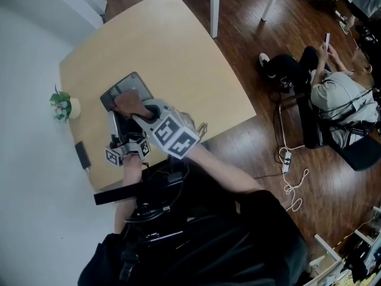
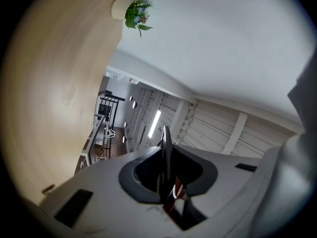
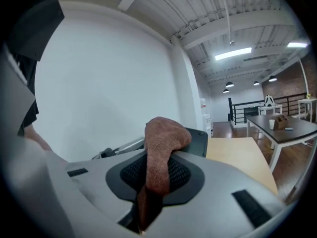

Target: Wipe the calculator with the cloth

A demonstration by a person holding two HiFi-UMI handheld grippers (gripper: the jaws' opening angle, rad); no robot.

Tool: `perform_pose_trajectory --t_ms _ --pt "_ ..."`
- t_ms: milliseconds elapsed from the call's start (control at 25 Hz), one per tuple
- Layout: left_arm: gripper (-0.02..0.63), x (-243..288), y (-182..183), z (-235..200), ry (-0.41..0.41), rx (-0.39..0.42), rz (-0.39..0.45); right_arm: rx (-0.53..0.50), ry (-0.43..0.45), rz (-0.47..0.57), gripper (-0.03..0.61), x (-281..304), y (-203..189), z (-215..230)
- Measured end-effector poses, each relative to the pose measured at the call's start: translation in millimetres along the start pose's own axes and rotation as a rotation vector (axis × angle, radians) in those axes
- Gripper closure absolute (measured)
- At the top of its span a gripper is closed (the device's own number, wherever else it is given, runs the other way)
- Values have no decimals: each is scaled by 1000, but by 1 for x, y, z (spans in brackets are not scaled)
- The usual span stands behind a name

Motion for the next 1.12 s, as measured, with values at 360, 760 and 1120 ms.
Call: perform_pose_trajectory --t_ms 360,760,1120 --pt "535 4 -6 10 -39 -13 -30 122 -96 -24 515 -18 -29 47" --pt "543 2 -4 3 -37 -38 -20 391 -219 -1 517 -46 -71 110" --pt "541 2 -4 3 -33 -33 13 -100 -87 29 517 -16 8 0"
Point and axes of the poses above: the fingertips, and each gripper's own axes: x forward along the fingers, z to its right, y out of its top, the point moved 2 cm from there along -x, backward along the fingers, and after that the axes turned 11 degrees about -z, right-handed, at the moved point
